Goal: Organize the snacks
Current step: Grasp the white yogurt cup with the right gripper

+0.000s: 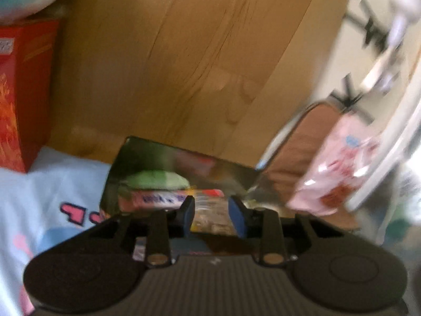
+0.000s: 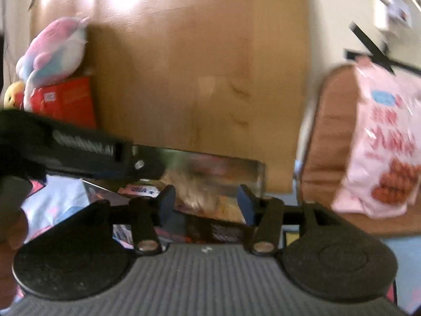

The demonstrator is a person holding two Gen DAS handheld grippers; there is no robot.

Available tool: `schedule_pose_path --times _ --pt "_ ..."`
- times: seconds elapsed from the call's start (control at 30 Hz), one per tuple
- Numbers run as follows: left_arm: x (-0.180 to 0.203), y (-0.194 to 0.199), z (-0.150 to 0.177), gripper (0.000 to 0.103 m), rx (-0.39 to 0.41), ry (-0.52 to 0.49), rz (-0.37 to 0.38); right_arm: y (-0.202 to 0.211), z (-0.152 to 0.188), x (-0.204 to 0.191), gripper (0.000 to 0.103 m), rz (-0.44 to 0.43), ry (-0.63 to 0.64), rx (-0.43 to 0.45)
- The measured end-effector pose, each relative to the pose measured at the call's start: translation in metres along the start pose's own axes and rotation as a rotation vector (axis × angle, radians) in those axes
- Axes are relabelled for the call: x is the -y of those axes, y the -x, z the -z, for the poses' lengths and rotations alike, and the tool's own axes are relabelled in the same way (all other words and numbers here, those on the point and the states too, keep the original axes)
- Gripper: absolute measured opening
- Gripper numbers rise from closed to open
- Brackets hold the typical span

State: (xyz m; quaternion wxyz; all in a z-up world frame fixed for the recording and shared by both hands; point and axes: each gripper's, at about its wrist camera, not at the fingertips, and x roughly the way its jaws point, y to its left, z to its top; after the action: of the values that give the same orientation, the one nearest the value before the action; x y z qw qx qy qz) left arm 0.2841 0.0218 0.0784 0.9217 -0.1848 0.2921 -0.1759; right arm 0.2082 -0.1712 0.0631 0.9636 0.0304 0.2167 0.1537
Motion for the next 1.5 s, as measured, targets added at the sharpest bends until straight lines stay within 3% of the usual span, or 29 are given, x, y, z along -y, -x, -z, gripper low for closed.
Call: schedule_pose_path --times 0.1,0.23,0.37,0.5,0.73,0.83,0.93,1.13,1.33,1.5 --pt "-0.006 0.033 0.023 0.03 0.048 -0.007 0.01 0.035 0.018 0.024 0.055 -0.036 -0.078 0.027" --pt "-0.021 0.05 0.056 0.03 -0.023 0.018 0.039 0.053 0.053 0.057 0.054 -0.088 -0.303 -0.035" --pt "-0.035 0.053 0.088 0.03 -0.096 0.019 -0.009 0.059 0.081 0.065 0.054 -0.2 -0.453 -0.109" --pt "-0.055 0.06 0.106 0.03 -0.104 0.078 -0.064 0.045 0.085 0.056 0.045 -0.297 -0.537 -0.17" --pt "-0.059 0.076 0.099 0.036 -0.077 0.098 -0.088 0.027 0.073 -0.024 0.046 -0.448 -0.333 -0.218" --pt "-0.06 0.075 0.102 0.037 -0.085 0.102 -0.083 0.035 0.074 -0.021 0.046 -0.422 -0.318 -0.167" --pt "-0.063 0.07 0.106 0.037 -0.105 0.143 -0.059 0.033 0.076 0.0 0.046 -0.391 -0.413 -0.134" --pt "-0.053 0.073 0.103 0.037 -0.099 0.141 -0.012 0.031 0.082 0.013 0.046 -0.376 -0.454 -0.122" --pt "-0.044 0.073 0.101 0.041 -0.122 0.127 0.032 0.038 0.078 -0.018 0.05 -0.405 -0.237 -0.126" --pt "-0.04 0.068 0.102 0.043 -0.139 0.113 0.022 0.034 0.08 -0.048 0.055 -0.353 -0.013 -0.155"
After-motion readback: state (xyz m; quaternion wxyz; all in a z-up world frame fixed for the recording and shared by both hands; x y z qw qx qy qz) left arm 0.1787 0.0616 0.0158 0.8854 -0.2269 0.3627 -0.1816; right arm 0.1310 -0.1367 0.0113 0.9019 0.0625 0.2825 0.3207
